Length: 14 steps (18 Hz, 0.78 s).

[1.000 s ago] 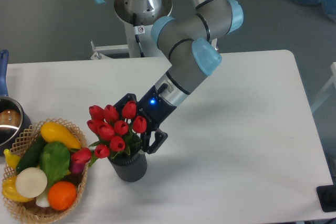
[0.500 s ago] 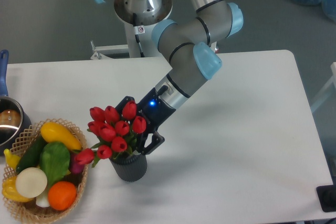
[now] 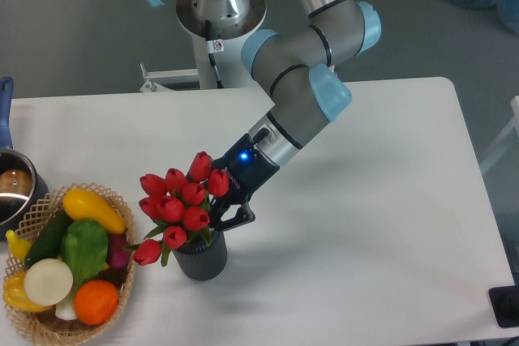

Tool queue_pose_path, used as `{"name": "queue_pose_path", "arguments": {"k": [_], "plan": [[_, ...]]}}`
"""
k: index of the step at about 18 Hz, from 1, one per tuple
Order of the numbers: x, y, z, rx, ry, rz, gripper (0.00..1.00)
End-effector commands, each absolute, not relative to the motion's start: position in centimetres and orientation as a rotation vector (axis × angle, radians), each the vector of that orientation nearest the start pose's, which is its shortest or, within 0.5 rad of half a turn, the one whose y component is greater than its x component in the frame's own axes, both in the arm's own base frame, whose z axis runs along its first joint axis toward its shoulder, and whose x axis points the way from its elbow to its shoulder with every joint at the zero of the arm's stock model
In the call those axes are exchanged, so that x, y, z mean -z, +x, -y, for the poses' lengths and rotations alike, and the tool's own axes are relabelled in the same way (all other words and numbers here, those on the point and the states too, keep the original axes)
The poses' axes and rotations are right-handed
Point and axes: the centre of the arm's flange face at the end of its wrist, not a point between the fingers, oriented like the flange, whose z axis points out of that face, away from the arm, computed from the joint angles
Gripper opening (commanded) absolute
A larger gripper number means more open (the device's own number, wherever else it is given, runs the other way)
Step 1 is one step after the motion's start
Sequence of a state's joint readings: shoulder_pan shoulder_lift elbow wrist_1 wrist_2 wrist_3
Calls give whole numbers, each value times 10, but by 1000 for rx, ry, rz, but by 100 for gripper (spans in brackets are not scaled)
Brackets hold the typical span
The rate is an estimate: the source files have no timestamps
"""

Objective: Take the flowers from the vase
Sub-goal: 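Close the gripper on the tulip stems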

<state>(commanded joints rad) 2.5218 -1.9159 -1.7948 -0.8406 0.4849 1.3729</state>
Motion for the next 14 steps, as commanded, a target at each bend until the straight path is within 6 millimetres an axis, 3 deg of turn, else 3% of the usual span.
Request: {"name": "queue_pose_path", "arguments": {"k": [6, 10, 14], "plan": [[-336, -347, -512, 361, -1933, -492, 46], [-362, -344, -510, 376, -1942, -432, 46], [-371, -343, -504, 361, -1942, -431, 46]]}}
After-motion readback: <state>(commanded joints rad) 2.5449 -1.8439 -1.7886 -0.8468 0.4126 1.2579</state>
